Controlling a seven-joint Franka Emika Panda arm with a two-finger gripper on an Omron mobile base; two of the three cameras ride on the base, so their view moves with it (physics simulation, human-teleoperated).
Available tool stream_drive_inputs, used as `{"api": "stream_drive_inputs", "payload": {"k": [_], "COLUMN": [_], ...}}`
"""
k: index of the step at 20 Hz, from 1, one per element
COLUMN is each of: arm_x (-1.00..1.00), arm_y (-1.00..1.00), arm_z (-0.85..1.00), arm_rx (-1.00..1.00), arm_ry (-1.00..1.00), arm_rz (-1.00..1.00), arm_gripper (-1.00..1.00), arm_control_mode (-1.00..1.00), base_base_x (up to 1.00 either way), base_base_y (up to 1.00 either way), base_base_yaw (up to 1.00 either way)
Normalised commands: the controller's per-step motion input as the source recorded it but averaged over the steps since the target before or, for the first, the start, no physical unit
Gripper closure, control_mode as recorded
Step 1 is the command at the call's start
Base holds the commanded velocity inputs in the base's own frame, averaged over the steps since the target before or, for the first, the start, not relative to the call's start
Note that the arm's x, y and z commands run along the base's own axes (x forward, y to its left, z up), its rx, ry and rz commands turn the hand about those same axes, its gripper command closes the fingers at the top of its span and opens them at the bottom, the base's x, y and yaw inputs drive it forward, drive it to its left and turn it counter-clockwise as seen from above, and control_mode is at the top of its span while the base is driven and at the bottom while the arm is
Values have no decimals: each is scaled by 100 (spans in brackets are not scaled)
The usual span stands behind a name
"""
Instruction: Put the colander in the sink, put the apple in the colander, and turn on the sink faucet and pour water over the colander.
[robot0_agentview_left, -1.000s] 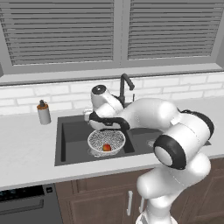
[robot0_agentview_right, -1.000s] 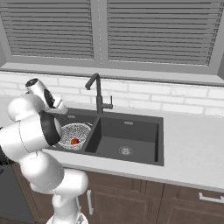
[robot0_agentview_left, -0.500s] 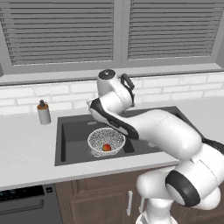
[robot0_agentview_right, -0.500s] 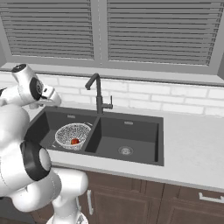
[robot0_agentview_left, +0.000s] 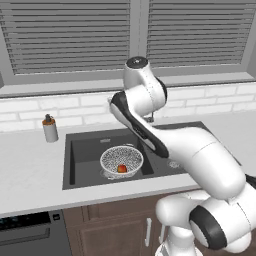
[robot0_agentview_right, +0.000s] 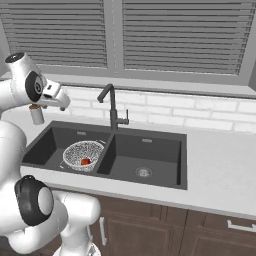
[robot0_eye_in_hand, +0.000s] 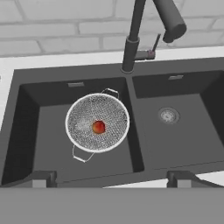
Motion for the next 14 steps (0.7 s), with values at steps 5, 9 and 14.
{"api": "stream_drive_inputs", "payload": {"k": [5,9,14], "arm_x": [-1,0,0], "arm_y": [-28,-53,-59], "arm_z": [37,21,6], "arm_rx": [0,2,3], "arm_ry": [4,2,1], "arm_rz": [0,2,1], "arm_gripper": [-100,-100,-100], "arm_control_mode": [-100,-100,-100], "base_base_x": [0,0,0], "base_base_y": [0,0,0], "base_base_yaw": [0,0,0]}}
